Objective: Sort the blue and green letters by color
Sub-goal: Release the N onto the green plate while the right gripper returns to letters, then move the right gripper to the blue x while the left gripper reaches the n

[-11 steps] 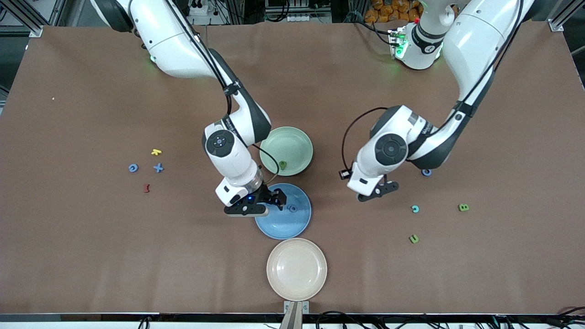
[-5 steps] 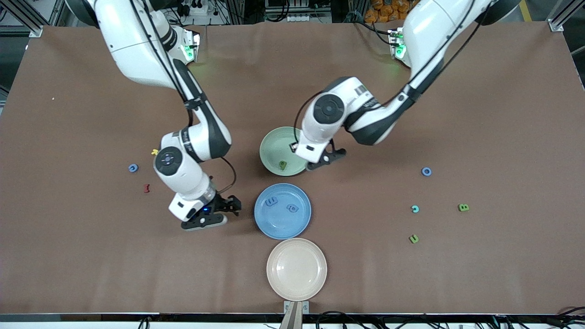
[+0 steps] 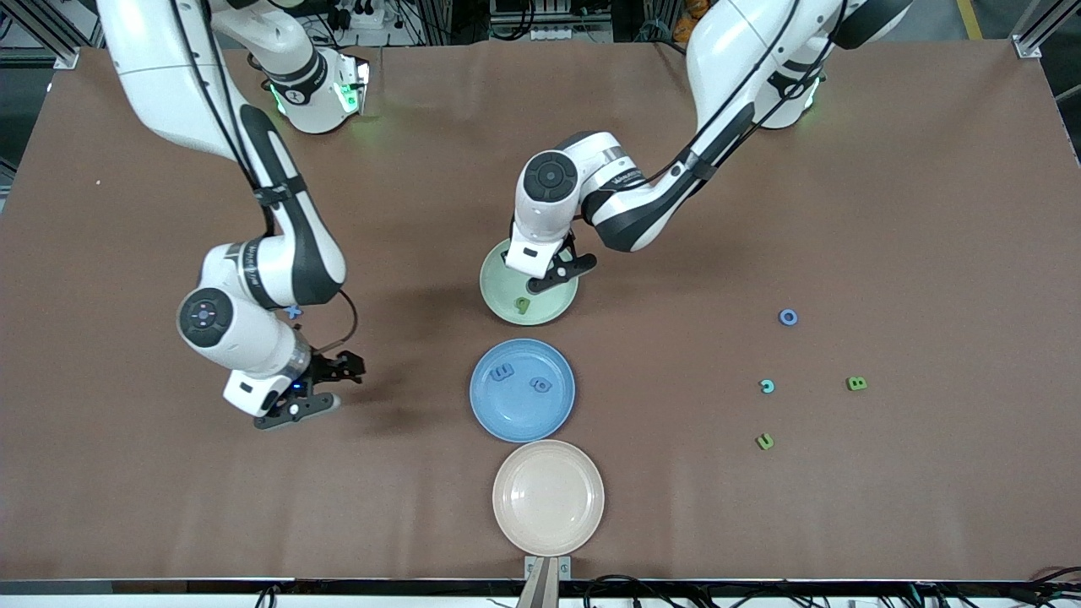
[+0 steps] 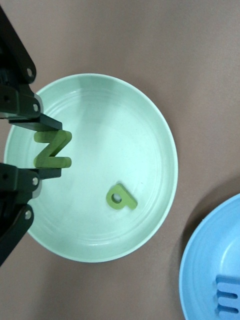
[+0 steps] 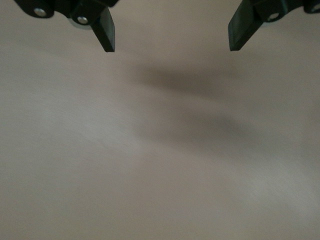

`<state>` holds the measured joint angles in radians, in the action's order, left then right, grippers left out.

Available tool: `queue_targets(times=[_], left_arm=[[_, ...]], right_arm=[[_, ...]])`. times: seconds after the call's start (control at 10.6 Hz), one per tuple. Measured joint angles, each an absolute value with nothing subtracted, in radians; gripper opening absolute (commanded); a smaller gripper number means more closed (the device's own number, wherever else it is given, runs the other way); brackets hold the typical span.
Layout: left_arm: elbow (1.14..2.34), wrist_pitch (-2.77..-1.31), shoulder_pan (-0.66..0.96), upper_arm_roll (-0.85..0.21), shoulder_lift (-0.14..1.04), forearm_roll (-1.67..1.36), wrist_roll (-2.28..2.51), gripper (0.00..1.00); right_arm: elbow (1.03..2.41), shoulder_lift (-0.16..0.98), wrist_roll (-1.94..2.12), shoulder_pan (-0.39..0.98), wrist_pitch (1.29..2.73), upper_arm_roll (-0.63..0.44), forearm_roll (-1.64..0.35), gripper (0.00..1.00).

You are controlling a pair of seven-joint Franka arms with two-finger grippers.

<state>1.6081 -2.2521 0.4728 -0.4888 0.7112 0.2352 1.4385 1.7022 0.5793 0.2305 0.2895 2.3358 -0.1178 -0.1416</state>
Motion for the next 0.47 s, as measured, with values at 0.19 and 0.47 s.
queue_targets(times=[0.19,0.47], left_arm=[[1.581,-2.256,0.523,-0.442,0.731,0.235,1.439,1.0],[1.539,-2.257,0.522,-0.436,0.757,0.235,1.439,1.0]], right_arm=[[1.764,0.549,0.431,0.227,2.333,-0.118,-0.113,1.0],[1.858,0.511,0.667,0.151,2.333,-0.118,-0.111,1.0]])
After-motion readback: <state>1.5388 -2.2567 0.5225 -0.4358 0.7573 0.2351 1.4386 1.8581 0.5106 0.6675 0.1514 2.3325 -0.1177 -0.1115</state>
